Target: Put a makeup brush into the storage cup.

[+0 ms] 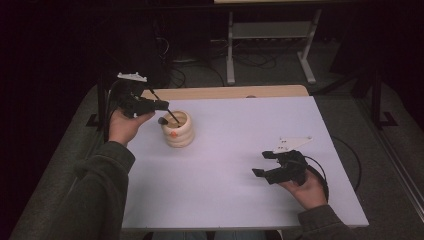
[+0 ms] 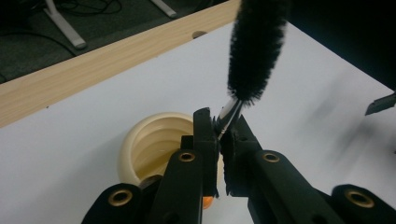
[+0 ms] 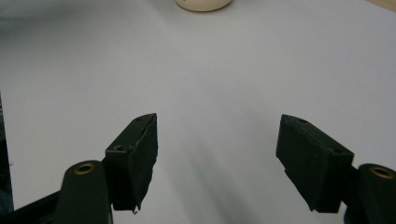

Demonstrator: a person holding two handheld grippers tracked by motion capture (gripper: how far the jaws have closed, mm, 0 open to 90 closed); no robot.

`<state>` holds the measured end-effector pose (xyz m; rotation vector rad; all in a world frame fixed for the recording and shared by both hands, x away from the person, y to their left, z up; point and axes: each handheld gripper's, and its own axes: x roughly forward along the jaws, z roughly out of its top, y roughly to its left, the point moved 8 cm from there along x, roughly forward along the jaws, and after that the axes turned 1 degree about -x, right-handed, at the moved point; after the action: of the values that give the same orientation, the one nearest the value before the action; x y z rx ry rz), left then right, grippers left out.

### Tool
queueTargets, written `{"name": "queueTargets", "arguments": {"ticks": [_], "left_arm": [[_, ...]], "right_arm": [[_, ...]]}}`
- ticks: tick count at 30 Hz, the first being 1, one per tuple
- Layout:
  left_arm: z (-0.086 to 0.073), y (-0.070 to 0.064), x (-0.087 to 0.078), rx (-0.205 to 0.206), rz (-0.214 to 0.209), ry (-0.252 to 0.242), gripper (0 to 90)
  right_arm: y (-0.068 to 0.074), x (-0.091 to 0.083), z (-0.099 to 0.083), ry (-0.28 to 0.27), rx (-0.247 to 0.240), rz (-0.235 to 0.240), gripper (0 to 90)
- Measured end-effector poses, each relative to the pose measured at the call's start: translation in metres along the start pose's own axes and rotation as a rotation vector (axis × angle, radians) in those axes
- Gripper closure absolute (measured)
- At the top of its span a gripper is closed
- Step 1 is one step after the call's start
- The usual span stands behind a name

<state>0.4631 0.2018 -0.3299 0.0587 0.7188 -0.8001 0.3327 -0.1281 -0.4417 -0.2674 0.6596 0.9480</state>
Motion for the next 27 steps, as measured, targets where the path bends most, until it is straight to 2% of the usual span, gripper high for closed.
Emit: {"name": "queueTargets", "arguments": {"ticks": [9, 21, 27], "left_arm": [[0.003, 0.011, 0.005, -0.039, 0.029, -0.012, 85.1], [0.005, 0.017, 0.009, -0.059, 0.067, -0.018, 85.0], [0.004, 0.019, 0.013, -0.058, 0.077, -0.003, 85.0]], "right_arm": [[-0.002, -0.002, 0.001, -0.01, -0.008, -0.005, 28.1], [-0.003, -0.004, 0.002, -0.015, -0.007, -0.005, 28.1], [-0.003, -0.003, 0.003, -0.015, -0.006, -0.003, 28.1]]}}
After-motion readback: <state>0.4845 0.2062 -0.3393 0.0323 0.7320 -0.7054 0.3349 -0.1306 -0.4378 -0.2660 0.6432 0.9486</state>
